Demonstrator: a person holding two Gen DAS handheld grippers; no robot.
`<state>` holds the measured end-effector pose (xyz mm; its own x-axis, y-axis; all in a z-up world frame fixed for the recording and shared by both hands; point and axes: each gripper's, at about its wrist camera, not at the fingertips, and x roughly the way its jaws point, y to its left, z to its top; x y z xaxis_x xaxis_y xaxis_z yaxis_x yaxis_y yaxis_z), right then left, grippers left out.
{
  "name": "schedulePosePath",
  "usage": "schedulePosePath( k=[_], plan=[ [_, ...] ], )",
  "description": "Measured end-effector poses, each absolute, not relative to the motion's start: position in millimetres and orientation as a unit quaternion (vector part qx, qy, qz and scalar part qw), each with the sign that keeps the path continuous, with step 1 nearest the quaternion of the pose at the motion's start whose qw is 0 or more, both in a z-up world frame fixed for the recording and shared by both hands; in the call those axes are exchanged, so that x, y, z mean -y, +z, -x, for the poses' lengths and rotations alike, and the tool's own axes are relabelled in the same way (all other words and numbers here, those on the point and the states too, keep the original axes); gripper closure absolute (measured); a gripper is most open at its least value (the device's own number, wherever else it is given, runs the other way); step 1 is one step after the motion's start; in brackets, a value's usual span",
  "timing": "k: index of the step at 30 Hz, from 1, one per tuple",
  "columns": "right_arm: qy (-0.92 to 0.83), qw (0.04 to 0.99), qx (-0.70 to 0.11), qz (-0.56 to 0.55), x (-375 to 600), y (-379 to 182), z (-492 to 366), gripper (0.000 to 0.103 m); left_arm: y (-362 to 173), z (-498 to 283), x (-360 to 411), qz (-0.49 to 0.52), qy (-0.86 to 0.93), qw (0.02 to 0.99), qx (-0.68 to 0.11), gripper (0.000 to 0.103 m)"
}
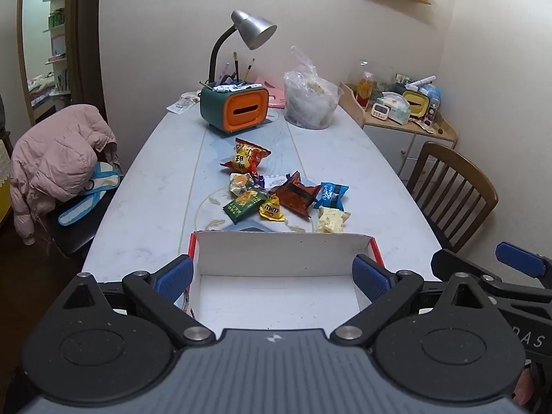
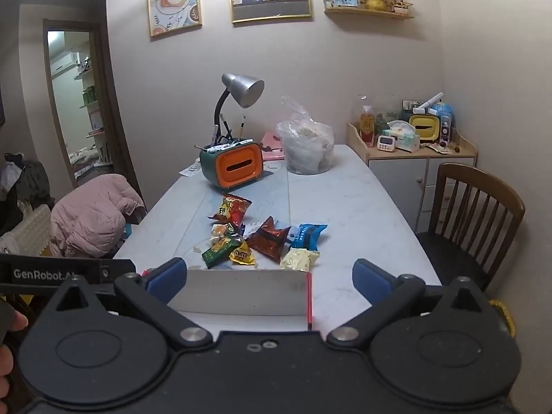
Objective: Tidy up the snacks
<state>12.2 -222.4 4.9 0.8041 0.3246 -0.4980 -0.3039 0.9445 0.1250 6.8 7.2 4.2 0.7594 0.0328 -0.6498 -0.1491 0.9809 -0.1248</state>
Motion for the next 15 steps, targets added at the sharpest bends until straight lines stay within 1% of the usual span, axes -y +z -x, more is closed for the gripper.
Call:
schedulePosePath(
  k=[15],
  plan=[
    [0.176, 0.948, -0.263, -0.016, 211.7, 2.9, -8.5, 0.001, 12.2, 3.4, -9.1, 0.085, 0.056, 0.935, -0.339, 0.004]
  ],
)
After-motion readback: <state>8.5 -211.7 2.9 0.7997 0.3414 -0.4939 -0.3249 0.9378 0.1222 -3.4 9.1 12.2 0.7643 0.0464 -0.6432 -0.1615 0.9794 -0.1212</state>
